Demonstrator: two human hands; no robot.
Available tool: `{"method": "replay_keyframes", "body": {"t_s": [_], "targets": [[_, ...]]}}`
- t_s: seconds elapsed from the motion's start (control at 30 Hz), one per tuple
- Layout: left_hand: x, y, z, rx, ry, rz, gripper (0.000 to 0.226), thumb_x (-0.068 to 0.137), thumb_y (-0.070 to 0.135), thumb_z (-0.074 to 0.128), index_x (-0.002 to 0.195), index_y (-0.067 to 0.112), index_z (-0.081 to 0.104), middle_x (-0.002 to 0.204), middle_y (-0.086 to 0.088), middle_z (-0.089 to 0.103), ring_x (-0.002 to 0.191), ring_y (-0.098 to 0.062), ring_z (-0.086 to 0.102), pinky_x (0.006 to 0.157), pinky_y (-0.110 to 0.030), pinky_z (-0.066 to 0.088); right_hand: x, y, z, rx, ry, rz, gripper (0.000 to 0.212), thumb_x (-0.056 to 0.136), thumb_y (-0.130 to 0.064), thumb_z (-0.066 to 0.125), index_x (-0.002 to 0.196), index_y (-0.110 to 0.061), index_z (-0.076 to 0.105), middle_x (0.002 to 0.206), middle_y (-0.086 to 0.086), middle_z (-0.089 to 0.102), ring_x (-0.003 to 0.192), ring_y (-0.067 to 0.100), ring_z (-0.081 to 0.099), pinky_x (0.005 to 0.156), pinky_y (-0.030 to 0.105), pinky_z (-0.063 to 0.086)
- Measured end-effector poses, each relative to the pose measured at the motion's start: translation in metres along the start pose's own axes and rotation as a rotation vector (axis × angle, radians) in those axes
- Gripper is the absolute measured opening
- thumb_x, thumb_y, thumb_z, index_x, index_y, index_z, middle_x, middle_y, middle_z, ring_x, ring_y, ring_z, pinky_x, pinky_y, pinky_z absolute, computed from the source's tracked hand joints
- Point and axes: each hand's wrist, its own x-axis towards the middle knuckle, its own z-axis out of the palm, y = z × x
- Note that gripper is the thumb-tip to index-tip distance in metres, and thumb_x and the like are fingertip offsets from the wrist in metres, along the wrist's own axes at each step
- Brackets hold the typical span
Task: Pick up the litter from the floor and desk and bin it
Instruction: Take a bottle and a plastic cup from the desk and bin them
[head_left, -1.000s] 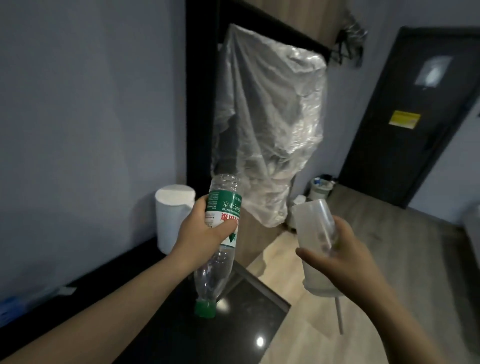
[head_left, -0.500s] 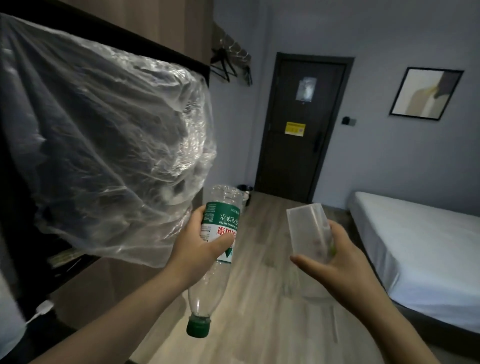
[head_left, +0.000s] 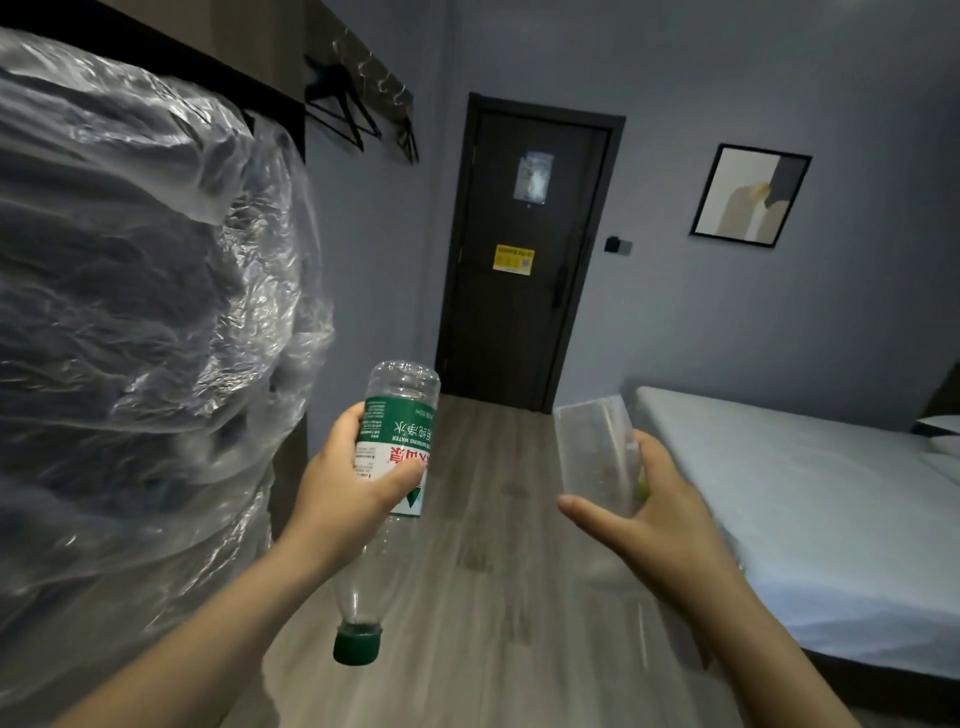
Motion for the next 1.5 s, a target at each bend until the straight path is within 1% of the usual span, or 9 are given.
{"method": "replay_keyframes", "body": {"t_s": [0.13, 0.2, 0.4, 0.7, 0.87, 1.1, 1.27, 1.4, 1.5], "targets": [[0.043, -0.022, 0.010, 0.025, 0.005, -0.020, 0.067, 0.056, 0.043, 0.065, 0.121, 0.036, 0.048, 0.091, 0.011, 0.066, 0.079, -0.008, 0.065, 0.061, -0.027, 0.049, 0.045, 0.013, 0.024, -0.026, -0.027, 0.017, 0.070, 0.072, -0.046, 0.078, 0.124, -0.045, 0.031, 0.102, -0.017, 0.053, 0.084, -0.008, 0.051, 0.051, 0.004, 0.042], [0.070, -0.032, 0.017, 0.042, 0.006, -0.034, 0.068, 0.056, 0.044, 0.065, 0.121, 0.035, 0.048, 0.091, 0.011, 0.066, 0.077, -0.006, 0.064, 0.059, -0.023, 0.046, 0.074, 0.025, 0.039, -0.016, -0.040, 0.023, 0.075, 0.071, -0.048, 0.078, 0.131, -0.042, 0.032, 0.106, -0.016, 0.054, 0.087, -0.005, 0.054, 0.055, 0.009, 0.042], [0.162, -0.053, 0.048, 0.103, 0.059, -0.029, 0.056, 0.075, 0.028, 0.075, 0.123, 0.034, 0.048, 0.090, 0.014, 0.063, 0.076, 0.001, 0.059, 0.057, -0.015, 0.038, 0.177, 0.070, 0.075, 0.035, -0.067, -0.001, 0.075, 0.071, -0.048, 0.077, 0.133, -0.040, 0.036, 0.112, -0.018, 0.057, 0.095, 0.001, 0.059, 0.064, 0.014, 0.046], [0.326, -0.054, 0.133, 0.171, 0.094, 0.041, 0.055, 0.079, 0.020, 0.071, 0.126, 0.032, 0.045, 0.092, 0.014, 0.061, 0.077, -0.004, 0.060, 0.057, -0.017, 0.041, 0.364, 0.130, 0.082, 0.095, -0.028, -0.063, 0.077, 0.074, -0.049, 0.074, 0.136, -0.041, 0.028, 0.111, -0.018, 0.052, 0.095, 0.002, 0.056, 0.066, 0.015, 0.044], [0.402, -0.070, 0.171, 0.188, 0.105, 0.015, 0.052, 0.079, 0.021, 0.069, 0.123, 0.035, 0.046, 0.091, 0.011, 0.062, 0.074, -0.003, 0.059, 0.051, -0.010, 0.042, 0.450, 0.163, 0.099, 0.139, -0.032, -0.075, 0.075, 0.076, -0.047, 0.073, 0.136, -0.041, 0.029, 0.105, -0.026, 0.051, 0.094, -0.001, 0.056, 0.071, 0.019, 0.047], [0.523, -0.108, 0.206, 0.189, 0.112, 0.010, 0.057, 0.081, 0.022, 0.069, 0.130, 0.033, 0.043, 0.095, 0.012, 0.061, 0.077, -0.003, 0.059, 0.054, -0.012, 0.038, 0.570, 0.202, 0.147, 0.140, -0.042, -0.079, 0.072, 0.077, -0.049, 0.071, 0.135, -0.037, 0.031, 0.107, -0.022, 0.052, 0.092, 0.002, 0.058, 0.069, 0.020, 0.049], [0.630, -0.139, 0.220, 0.152, 0.131, 0.011, 0.059, 0.081, 0.020, 0.069, 0.132, 0.032, 0.042, 0.095, 0.014, 0.061, 0.079, -0.002, 0.058, 0.058, -0.017, 0.039, 0.672, 0.213, 0.191, 0.143, -0.059, -0.081, 0.064, 0.078, -0.047, 0.071, 0.123, -0.049, 0.025, 0.098, -0.029, 0.047, 0.087, -0.002, 0.056, 0.065, 0.018, 0.046], [0.719, -0.161, 0.229, 0.134, 0.102, -0.005, 0.063, 0.079, 0.019, 0.071, 0.133, 0.030, 0.041, 0.094, 0.013, 0.061, 0.077, -0.006, 0.059, 0.058, -0.021, 0.041, 0.755, 0.216, 0.224, 0.135, -0.085, -0.067, 0.063, 0.078, -0.045, 0.071, 0.119, -0.049, 0.023, 0.099, -0.027, 0.049, 0.086, -0.003, 0.056, 0.064, 0.015, 0.045], [0.777, -0.179, 0.243, 0.107, 0.075, -0.020, 0.066, 0.071, 0.030, 0.073, 0.129, 0.033, 0.042, 0.092, 0.013, 0.062, 0.075, -0.005, 0.059, 0.057, -0.019, 0.040, 0.809, 0.228, 0.249, 0.143, -0.094, -0.054, 0.061, 0.078, -0.044, 0.072, 0.120, -0.048, 0.027, 0.101, -0.026, 0.052, 0.087, -0.001, 0.058, 0.066, 0.018, 0.048]]}}
